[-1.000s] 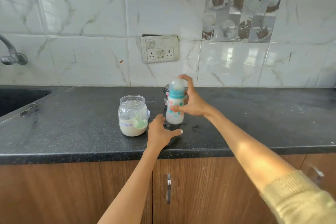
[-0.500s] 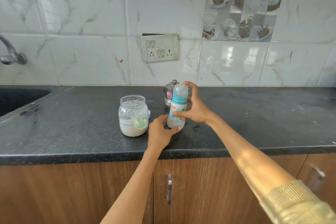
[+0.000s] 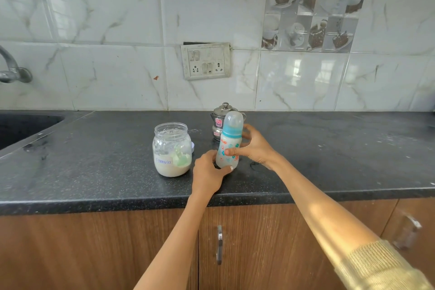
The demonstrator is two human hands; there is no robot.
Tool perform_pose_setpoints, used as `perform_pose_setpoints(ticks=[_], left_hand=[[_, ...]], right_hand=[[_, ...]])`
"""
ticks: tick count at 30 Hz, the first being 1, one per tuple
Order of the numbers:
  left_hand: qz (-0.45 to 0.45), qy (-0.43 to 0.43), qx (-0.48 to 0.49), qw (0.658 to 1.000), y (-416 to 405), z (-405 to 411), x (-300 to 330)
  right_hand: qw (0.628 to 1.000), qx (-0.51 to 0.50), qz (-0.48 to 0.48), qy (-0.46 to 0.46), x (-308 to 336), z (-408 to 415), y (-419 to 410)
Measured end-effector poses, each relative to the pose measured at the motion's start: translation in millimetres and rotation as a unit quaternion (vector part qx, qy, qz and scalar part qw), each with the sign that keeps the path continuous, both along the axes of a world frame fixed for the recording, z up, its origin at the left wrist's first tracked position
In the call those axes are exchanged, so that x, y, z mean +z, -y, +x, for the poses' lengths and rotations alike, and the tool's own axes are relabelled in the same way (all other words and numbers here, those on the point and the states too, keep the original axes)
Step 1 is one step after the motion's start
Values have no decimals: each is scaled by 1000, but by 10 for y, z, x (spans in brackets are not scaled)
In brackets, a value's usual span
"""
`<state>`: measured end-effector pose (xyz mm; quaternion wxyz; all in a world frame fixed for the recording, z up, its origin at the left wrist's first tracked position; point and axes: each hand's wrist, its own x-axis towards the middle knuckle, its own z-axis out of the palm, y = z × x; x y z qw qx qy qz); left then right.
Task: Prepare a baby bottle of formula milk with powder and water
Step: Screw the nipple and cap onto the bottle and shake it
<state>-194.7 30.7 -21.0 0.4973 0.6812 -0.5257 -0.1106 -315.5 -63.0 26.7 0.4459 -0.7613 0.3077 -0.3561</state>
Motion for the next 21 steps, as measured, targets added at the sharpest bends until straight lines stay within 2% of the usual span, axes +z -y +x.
perform_pose_setpoints(ticks=[4, 7, 11, 12, 15, 16, 18, 21], left_hand=[[3, 5, 4, 1000, -8, -14, 4], [-1, -4, 6, 1000, -11, -16, 15], [0, -52, 8, 999, -18, -17, 19], [-1, -53, 7, 999, -17, -23, 30], [-3, -40, 6, 999, -18, -28, 30], [-5, -39, 6, 999, -20, -25, 26], [-7, -46, 6, 999, -23, -14, 36], [-7, -34, 5, 999, -15, -15, 12]], right_hand=[[999, -34, -7, 26, -204, 82, -59], [997, -54, -38, 35, -123, 82, -43], [978, -94, -19, 184, 150, 86, 40], [979, -91, -12, 180, 187, 88, 50], [996, -48, -77, 3, 158, 90, -14], [996, -48, -78, 2, 119, 89, -14], [994, -68, -49, 73, 81, 83, -19], [995, -40, -87, 0, 30, 93, -59]])
